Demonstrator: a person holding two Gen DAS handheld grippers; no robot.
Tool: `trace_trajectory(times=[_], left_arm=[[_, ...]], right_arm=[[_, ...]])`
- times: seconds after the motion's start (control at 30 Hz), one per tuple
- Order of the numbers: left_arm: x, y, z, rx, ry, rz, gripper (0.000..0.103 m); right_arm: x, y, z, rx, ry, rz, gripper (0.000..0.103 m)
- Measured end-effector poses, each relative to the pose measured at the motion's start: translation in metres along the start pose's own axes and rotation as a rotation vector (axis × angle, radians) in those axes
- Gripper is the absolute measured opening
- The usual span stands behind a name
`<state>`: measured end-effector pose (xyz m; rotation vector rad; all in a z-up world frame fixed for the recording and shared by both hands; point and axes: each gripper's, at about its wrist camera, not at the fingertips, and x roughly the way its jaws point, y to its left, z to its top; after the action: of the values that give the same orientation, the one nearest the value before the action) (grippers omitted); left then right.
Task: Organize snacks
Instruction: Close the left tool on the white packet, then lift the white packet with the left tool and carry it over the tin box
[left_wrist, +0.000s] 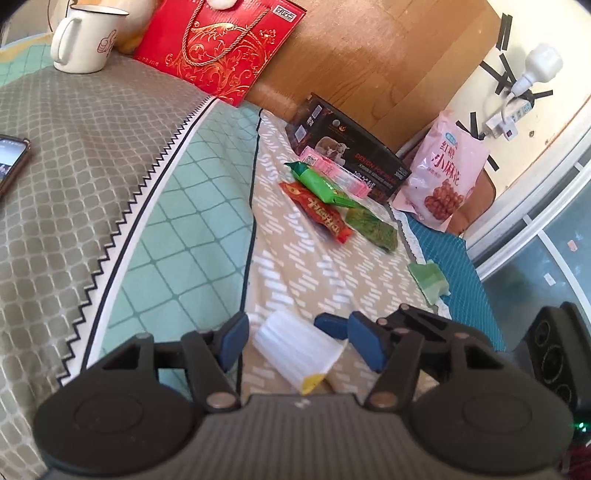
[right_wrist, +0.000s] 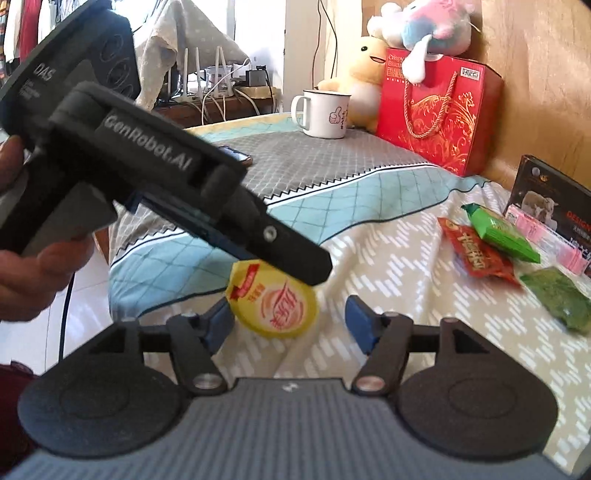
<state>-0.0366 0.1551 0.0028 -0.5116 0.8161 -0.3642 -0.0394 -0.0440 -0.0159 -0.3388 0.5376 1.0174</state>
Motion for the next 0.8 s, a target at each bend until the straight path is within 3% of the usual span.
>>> trace_trajectory(times=[0.3,0.57,0.8], left_arm=[[-0.009,0.002,-0.013,-0.021,-0.012,-0.009,0.059],[-0.007,-0.006,-0.015,0.003,-0.009,0.018,0.057],[-0.007,-0.005,-0.014,-0.011,0.007,-0.008,0.054]], right_arm=[[0.001,0.005,-0.002,-0.013,-0.005,0.019,0.067],[-0.005,0.005,-0.005,-0.005,-0.015,0.026,0.056],[-0.008,0.008,-0.007,-0.004,-0.025,0.033,0.049]])
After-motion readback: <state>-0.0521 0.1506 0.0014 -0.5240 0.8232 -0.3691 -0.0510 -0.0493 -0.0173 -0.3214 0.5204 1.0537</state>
